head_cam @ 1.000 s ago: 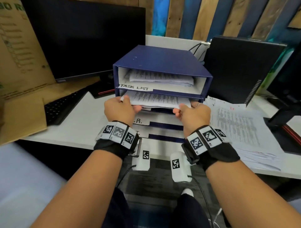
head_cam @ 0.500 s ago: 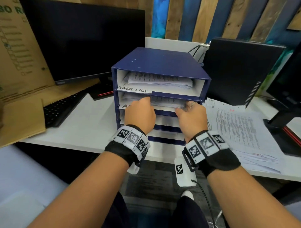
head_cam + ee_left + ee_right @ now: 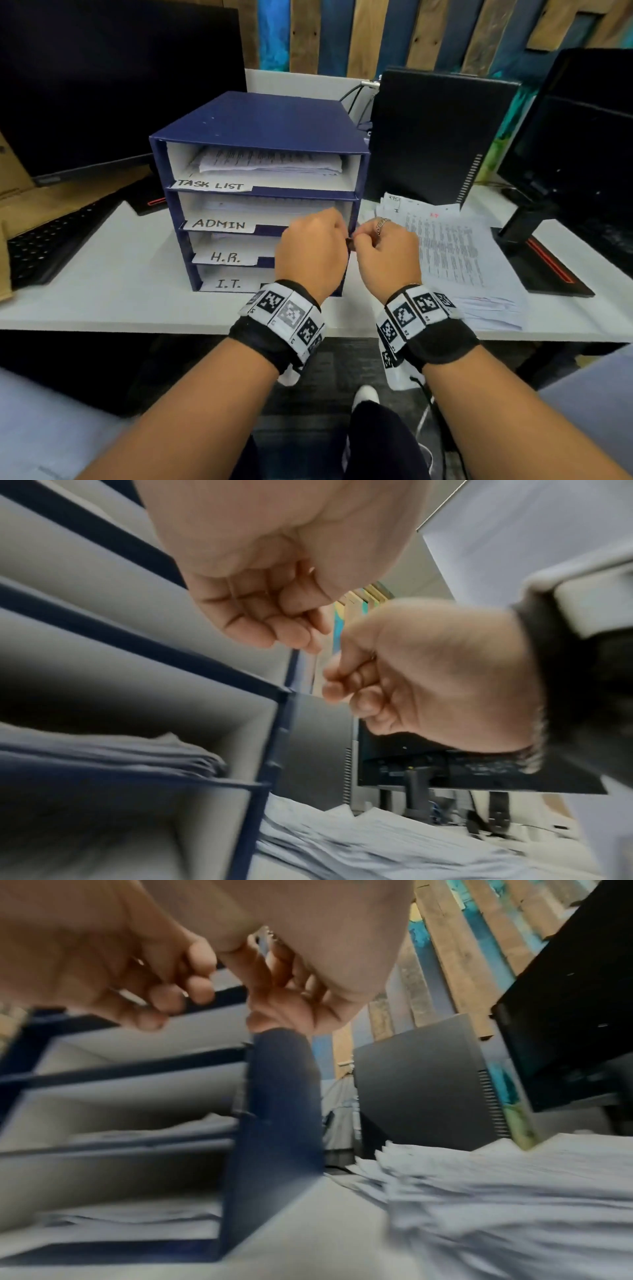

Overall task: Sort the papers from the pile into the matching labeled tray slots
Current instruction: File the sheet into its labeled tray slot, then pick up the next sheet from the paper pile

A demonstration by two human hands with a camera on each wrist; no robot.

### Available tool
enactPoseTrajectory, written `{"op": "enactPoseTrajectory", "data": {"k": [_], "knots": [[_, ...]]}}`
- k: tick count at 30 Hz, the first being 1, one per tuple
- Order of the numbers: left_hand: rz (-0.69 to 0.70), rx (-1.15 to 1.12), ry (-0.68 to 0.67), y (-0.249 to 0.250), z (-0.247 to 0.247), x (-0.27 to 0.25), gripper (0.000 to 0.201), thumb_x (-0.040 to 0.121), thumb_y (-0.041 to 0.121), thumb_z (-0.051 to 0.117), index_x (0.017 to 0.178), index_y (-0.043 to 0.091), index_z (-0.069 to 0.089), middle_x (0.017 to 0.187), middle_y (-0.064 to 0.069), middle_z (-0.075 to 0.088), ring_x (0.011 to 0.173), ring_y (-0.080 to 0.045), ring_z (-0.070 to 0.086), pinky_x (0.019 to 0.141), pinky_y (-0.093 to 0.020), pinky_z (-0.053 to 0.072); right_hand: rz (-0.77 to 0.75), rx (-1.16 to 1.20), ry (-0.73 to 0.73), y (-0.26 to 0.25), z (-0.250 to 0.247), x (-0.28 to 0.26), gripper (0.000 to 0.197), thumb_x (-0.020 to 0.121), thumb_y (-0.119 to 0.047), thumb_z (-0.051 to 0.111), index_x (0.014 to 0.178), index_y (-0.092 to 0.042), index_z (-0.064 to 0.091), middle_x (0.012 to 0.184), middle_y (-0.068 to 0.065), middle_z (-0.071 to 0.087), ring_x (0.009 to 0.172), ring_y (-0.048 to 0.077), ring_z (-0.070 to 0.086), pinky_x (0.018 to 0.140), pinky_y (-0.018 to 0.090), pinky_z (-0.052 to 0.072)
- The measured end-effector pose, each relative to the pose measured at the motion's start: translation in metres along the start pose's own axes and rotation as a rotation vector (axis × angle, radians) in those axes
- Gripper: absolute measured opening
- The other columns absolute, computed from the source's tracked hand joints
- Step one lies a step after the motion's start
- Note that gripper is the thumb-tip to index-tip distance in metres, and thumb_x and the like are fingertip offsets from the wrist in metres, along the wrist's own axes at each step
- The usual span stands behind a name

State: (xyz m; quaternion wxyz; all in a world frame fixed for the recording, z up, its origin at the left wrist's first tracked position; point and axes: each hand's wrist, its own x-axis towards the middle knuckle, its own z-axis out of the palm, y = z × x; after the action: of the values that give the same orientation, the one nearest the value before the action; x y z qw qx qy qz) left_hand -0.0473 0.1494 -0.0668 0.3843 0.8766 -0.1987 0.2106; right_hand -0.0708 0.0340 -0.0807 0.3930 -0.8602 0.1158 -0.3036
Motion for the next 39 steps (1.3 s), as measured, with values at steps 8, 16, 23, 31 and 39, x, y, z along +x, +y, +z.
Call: {"op": "enactPoseTrajectory", "data": {"k": [8,16,23,31,39], "knots": [[-0.021,-0.156,-0.436,0.026,0.098,-0.001,0.032,0.093,0.009,0.044,0.114,0.02,0.066,0.109,-0.005,0.07,0.098,-0.024,0.066,0.088,-0.039,0.055,0.339,-0.634,-0.288,0.115,-0.056,0.038,0.029,0.1,-0.025,0.046,0.116,-0.012,0.066,0.114,0.013,0.068,0.101,0.032,0.064,0.088,0.038,0.053],[-0.085,-0.023,-0.622,0.036,0.152,0.041,0.038,0.096,0.01,0.044,0.132,0.007,0.056,0.128,-0.013,0.061,0.116,-0.03,0.059,0.097,-0.033,0.048,0.216,-0.808,-0.263,0.148,-0.091,0.04,0.033,0.1,-0.037,0.05,0.117,-0.014,0.068,0.117,0.011,0.067,0.103,0.032,0.064,0.087,0.038,0.053],[-0.234,0.061,-0.715,0.043,0.186,0.072,0.015,0.095,0.017,0.05,0.081,0.012,0.047,0.085,-0.003,0.05,0.085,-0.023,0.054,0.073,-0.028,0.046,0.284,-0.86,-0.587,0.16,-0.097,0.065,0.058,0.09,-0.057,0.058,0.137,-0.023,0.057,0.136,0.004,0.054,0.118,0.025,0.058,0.098,0.036,0.05],[-0.391,-0.031,-0.712,0.033,0.205,0.089,0.014,0.093,0.017,0.057,0.083,0.008,0.051,0.089,-0.009,0.055,0.08,-0.024,0.053,0.077,-0.033,0.048,0.27,-0.921,-0.673,0.168,-0.091,0.078,0.065,0.086,-0.061,0.063,0.14,-0.027,0.051,0.139,0.005,0.048,0.121,0.027,0.054,0.1,0.038,0.048],[-0.242,0.207,-0.66,0.037,0.213,0.077,0.029,0.093,0.018,0.06,0.117,0.002,0.059,0.127,-0.016,0.056,0.116,-0.032,0.057,0.091,-0.034,0.046,0.287,-0.949,-0.698,0.172,-0.089,0.082,0.066,0.086,-0.064,0.061,0.14,-0.027,0.049,0.14,0.006,0.046,0.123,0.03,0.053,0.104,0.043,0.046]]}}
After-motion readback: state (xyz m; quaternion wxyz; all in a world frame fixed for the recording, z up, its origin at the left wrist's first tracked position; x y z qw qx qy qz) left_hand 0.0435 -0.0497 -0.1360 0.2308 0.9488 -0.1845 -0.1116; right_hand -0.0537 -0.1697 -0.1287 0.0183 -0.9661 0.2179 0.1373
